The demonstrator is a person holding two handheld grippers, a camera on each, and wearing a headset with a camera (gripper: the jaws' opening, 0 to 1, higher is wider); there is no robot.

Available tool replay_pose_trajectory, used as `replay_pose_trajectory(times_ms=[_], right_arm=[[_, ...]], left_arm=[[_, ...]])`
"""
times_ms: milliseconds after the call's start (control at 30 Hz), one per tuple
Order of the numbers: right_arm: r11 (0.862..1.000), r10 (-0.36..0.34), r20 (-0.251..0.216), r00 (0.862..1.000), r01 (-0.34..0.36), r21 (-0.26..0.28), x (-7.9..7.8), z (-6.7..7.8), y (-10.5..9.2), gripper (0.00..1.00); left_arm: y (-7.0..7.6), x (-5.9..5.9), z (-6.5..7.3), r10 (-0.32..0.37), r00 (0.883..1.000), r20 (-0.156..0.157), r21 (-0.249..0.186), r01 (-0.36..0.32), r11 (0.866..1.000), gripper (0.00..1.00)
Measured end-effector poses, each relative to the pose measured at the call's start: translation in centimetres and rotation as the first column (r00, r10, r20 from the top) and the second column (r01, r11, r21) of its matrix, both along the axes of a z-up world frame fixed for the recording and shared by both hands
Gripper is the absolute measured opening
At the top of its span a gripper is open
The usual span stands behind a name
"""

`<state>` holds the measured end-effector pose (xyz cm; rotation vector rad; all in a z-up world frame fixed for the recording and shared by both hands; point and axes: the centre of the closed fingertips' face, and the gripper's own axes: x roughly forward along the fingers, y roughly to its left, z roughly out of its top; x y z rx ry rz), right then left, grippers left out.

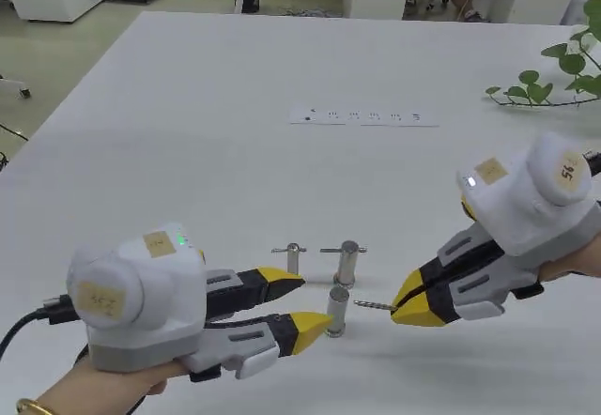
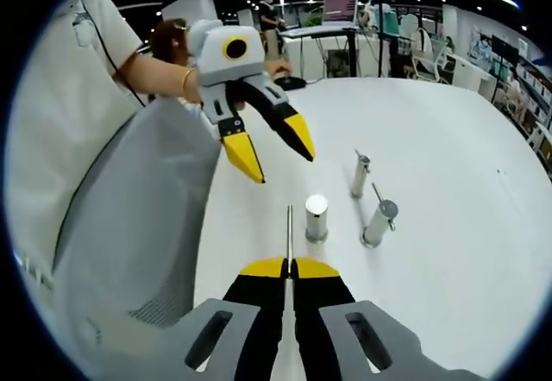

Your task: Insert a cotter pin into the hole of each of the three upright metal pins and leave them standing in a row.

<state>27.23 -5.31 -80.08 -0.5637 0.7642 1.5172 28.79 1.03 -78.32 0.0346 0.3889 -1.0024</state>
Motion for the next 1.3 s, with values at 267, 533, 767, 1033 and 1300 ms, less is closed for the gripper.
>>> replay_pose_trajectory(times_ms=[267,533,767,1033,1300], right_arm=[[1.0,0.008,0.005,1.0,-0.008,-0.027,0.9,-1.2,-0.2,0.03],[0.999,0.025,-0.001,1.0,-0.025,-0.036,1.4,-1.8,0.1,0.03],[0.999,0.036,0.002,0.999,-0.036,-0.041,1.8,-1.9,0.2,0.03],[0.998,0.049,0.008,0.999,-0.049,-0.044,1.8,-1.8,0.4,0.03],[0.997,0.067,0.021,0.998,-0.066,-0.044,1.8,-1.8,1.1,0.03]], left_arm=[[-0.9,0.7,-1.6,-0.004,1.0,-0.013,0.045,0.005,0.999,0.28],[-1.5,1.3,-2.6,-0.001,1.0,-0.021,0.061,0.003,0.998,0.23],[-2.2,1.5,-3.1,-0.012,0.999,-0.031,0.06,0.014,0.998,0.21],[-2.7,1.6,-3.5,-0.026,0.999,-0.032,0.064,0.028,0.998,0.15],[-2.4,1.7,-3.7,-0.019,0.999,-0.043,0.064,0.022,0.998,0.12]])
